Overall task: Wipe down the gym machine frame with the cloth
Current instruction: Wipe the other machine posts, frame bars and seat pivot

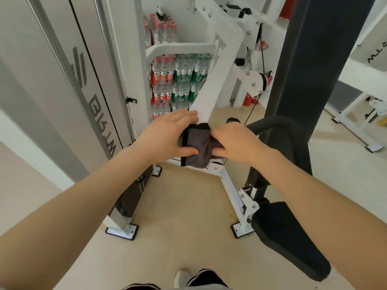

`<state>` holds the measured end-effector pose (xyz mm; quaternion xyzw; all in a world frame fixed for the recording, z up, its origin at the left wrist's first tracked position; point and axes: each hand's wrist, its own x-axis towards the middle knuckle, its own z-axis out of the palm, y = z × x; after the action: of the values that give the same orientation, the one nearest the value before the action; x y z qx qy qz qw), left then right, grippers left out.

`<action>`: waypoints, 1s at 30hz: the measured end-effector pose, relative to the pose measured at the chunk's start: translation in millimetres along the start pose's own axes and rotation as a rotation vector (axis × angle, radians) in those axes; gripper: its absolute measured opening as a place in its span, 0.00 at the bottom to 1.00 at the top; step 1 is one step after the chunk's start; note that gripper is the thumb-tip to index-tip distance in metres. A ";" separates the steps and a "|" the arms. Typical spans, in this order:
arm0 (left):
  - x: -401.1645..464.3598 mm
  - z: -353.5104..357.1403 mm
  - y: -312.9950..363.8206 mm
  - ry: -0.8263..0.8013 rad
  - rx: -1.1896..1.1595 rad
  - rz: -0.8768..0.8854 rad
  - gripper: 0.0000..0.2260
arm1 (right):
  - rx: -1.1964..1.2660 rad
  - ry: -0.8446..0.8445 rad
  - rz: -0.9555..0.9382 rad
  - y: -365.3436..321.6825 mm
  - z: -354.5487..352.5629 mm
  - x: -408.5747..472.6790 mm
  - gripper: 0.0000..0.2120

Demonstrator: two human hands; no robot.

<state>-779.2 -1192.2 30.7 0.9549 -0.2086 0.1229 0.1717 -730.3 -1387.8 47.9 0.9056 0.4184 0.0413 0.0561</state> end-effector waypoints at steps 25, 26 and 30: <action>-80.0 6.8 94.8 0.201 -0.002 -0.067 0.10 | 0.796 -0.172 0.229 -60.4 -1.1 -121.0 0.40; -85.9 8.1 104.2 0.168 -0.062 -0.101 0.11 | 0.824 -0.221 0.205 -65.0 -0.8 -128.7 0.40; -95.8 12.4 145.0 0.103 -0.455 -0.247 0.12 | 1.111 -0.221 0.233 -76.8 -2.4 -164.7 0.18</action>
<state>-925.6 -1286.6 30.1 0.9025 -0.1039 0.0993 0.4061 -894.9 -1463.7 35.3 0.8384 0.2664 -0.2732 -0.3893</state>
